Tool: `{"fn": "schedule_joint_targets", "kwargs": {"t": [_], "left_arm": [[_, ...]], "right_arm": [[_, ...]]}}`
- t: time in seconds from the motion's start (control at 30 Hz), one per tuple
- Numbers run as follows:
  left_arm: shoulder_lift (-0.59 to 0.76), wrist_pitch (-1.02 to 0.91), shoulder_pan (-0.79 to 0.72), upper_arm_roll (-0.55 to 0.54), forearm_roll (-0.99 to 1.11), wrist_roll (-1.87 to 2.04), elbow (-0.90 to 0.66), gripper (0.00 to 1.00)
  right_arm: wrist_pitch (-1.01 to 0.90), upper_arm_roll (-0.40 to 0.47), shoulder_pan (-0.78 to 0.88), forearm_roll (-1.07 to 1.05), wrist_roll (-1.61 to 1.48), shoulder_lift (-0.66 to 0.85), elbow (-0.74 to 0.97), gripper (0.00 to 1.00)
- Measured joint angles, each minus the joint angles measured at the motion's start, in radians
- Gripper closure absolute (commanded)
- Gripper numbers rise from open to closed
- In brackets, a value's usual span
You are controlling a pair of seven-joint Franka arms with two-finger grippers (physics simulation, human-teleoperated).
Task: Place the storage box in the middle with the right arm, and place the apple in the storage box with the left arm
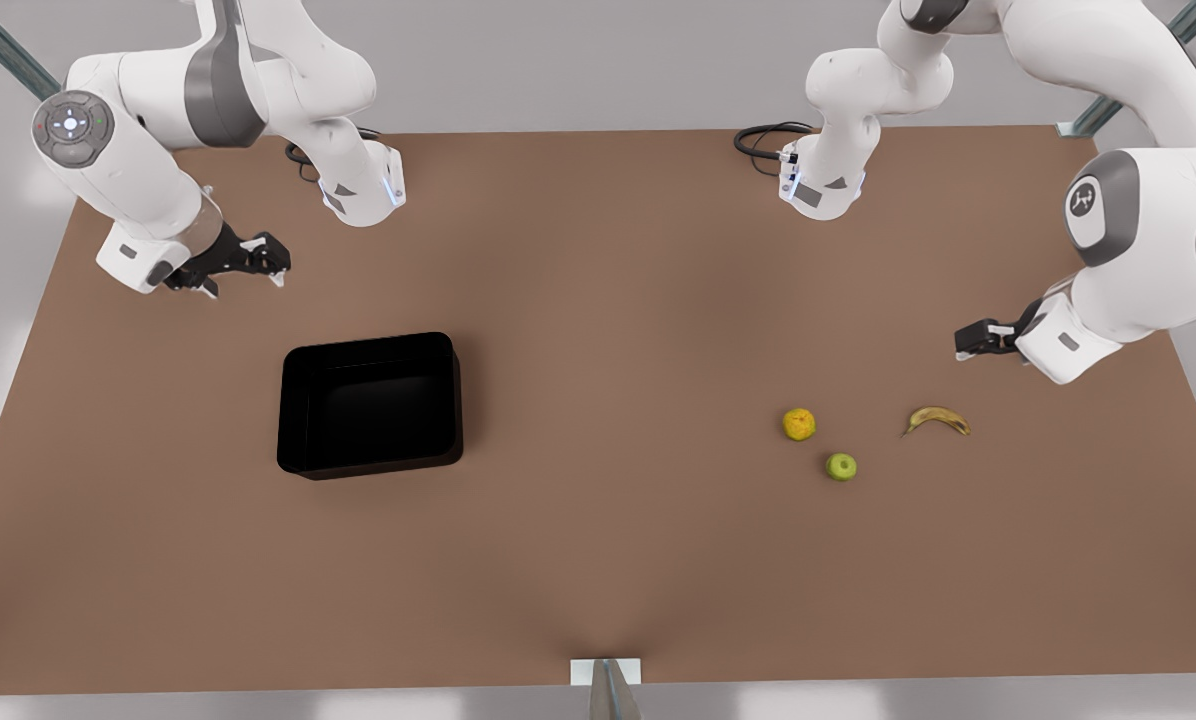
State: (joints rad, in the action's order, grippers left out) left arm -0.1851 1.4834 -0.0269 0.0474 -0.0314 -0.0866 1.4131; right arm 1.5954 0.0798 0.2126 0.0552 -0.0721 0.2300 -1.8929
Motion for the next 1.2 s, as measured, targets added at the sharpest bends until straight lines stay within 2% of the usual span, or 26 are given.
{"fn": "schedule_joint_targets", "kwargs": {"t": [0.1,0.17,0.27,0.37,0.47,0.6,0.77,0.97,1.2], "left_arm": [[-0.012,-0.050,-0.002,0.005,0.007,0.028,-0.004,0.00],[-0.072,-0.051,0.000,0.006,-0.004,0.406,-0.001,0.00],[-0.175,-0.040,0.008,0.015,-0.100,0.674,0.004,0.00],[-0.226,0.155,0.014,0.046,-0.267,0.997,0.091,0.00],[-0.293,0.353,0.016,0.054,-0.476,1.145,0.140,0.00],[-0.317,0.436,0.016,0.052,-0.723,1.148,0.302,0.00],[-0.335,0.488,0.024,0.068,-0.903,1.127,0.342,0.00],[-0.306,0.487,0.070,0.098,-0.991,1.027,0.399,0.00],[-0.445,0.382,0.095,0.108,-1.031,0.834,0.380,0.00]], "right_arm": [[0.013,0.000,0.001,0.000,0.001,-0.014,0.000,0.00],[0.076,0.011,-0.018,0.000,0.002,-0.087,0.011,0.00],[0.153,0.014,-0.069,-0.029,0.002,-0.198,0.014,0.00],[0.229,0.014,-0.118,-0.049,-0.007,-0.306,0.003,0.00],[0.264,0.013,-0.139,-0.107,-0.009,-0.323,-0.038,0.00],[0.309,0.014,-0.226,-0.138,-0.012,-0.387,-0.052,0.00],[0.368,0.009,-0.212,-0.202,-0.026,-0.429,-0.051,0.00],[0.419,0.009,-0.223,-0.202,-0.049,-0.538,-0.052,0.00],[0.494,0.009,-0.272,-0.200,-0.107,-0.589,-0.114,0.00]]}}
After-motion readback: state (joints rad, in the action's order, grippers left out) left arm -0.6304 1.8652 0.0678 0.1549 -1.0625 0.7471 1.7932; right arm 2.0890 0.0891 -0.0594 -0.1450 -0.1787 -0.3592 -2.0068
